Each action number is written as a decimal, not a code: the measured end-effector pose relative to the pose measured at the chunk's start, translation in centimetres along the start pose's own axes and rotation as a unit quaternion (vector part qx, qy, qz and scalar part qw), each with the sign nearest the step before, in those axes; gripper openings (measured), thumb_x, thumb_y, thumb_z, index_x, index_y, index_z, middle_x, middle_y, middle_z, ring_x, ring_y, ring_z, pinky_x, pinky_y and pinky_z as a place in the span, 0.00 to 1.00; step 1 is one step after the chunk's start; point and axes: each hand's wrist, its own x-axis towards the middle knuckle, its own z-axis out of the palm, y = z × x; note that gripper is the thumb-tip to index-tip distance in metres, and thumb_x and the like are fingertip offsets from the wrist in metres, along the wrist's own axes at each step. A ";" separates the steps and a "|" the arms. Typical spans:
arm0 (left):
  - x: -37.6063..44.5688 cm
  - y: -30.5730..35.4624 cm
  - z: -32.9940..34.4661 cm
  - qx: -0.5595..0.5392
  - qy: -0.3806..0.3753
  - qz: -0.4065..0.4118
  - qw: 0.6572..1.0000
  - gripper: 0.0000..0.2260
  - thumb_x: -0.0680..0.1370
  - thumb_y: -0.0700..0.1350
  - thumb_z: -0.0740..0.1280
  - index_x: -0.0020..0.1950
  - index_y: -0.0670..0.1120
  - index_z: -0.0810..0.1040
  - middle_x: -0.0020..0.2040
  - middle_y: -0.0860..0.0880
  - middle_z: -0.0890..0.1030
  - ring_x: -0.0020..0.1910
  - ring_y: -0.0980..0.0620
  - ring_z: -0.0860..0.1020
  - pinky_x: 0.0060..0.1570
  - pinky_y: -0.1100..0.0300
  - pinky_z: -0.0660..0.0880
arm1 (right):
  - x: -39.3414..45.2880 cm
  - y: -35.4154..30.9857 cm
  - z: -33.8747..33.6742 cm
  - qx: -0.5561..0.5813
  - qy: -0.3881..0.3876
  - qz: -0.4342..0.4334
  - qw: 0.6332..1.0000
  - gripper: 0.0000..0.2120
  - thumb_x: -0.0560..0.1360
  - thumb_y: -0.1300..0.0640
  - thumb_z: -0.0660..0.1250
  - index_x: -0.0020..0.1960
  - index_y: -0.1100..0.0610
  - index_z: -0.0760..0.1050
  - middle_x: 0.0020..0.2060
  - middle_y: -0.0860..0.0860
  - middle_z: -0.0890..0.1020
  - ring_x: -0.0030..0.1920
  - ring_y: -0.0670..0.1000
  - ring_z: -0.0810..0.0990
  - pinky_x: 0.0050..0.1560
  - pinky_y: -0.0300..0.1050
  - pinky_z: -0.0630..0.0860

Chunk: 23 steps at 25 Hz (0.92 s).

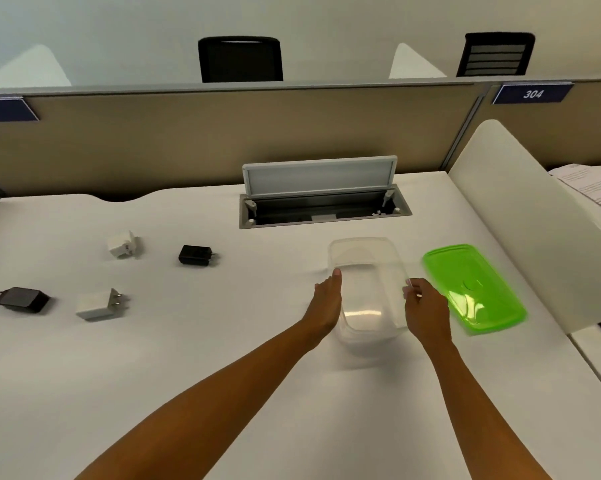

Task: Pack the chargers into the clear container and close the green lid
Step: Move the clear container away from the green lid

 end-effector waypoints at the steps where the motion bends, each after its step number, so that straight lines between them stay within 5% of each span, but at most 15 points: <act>1: -0.5 -0.5 -1.3 -0.022 0.006 0.011 1.000 0.30 0.82 0.64 0.44 0.81 0.52 0.57 0.81 0.46 0.60 0.80 0.43 0.58 0.77 0.40 0.56 | -0.7 -0.8 0.8 0.006 -0.011 -0.002 1.000 0.11 0.79 0.62 0.62 0.60 0.63 0.78 0.52 0.59 0.85 0.52 0.61 0.83 0.52 0.47 0.74; 3: -1.7 -1.9 -3.9 -0.065 0.033 0.019 0.997 0.28 0.83 0.62 0.45 0.79 0.51 0.62 0.76 0.47 0.68 0.75 0.44 0.67 0.75 0.42 0.62 | -2.4 -2.5 2.6 0.020 -0.034 -0.003 0.999 0.10 0.79 0.61 0.62 0.58 0.61 0.78 0.51 0.58 0.85 0.50 0.60 0.83 0.47 0.43 0.73; 7: -4.4 -4.8 -9.3 -0.115 0.106 0.000 0.988 0.28 0.83 0.63 0.45 0.80 0.53 0.58 0.77 0.50 0.67 0.75 0.47 0.66 0.76 0.44 0.62 | -6.2 -6.0 6.9 0.054 -0.104 -0.005 0.993 0.10 0.80 0.58 0.63 0.58 0.61 0.78 0.51 0.57 0.84 0.47 0.56 0.83 0.39 0.37 0.73; 15: -8.3 -9.9 -20.8 -0.187 0.219 -0.008 0.958 0.22 0.83 0.61 0.55 0.72 0.53 0.73 0.67 0.50 0.79 0.65 0.49 0.77 0.71 0.46 0.71 | -12.0 -13.0 14.7 0.109 -0.222 0.011 0.969 0.06 0.77 0.56 0.67 0.53 0.55 0.78 0.50 0.51 0.84 0.43 0.53 0.85 0.45 0.47 0.80; 19: -9.3 -11.7 -24.8 -0.197 0.257 -0.012 0.946 0.22 0.83 0.60 0.56 0.74 0.54 0.71 0.72 0.54 0.74 0.70 0.53 0.71 0.73 0.52 0.65 | -14.0 -15.3 17.2 0.106 -0.263 -0.006 0.959 0.07 0.76 0.54 0.69 0.53 0.54 0.77 0.49 0.48 0.83 0.43 0.49 0.84 0.46 0.46 0.80; 23: -9.3 -12.7 -27.4 -0.204 0.279 -0.019 0.938 0.22 0.83 0.59 0.57 0.75 0.53 0.70 0.73 0.54 0.73 0.72 0.52 0.70 0.73 0.52 0.64 | -15.8 -16.6 18.9 0.103 -0.274 -0.024 0.956 0.08 0.76 0.53 0.69 0.53 0.54 0.76 0.48 0.47 0.82 0.42 0.44 0.83 0.39 0.33 0.74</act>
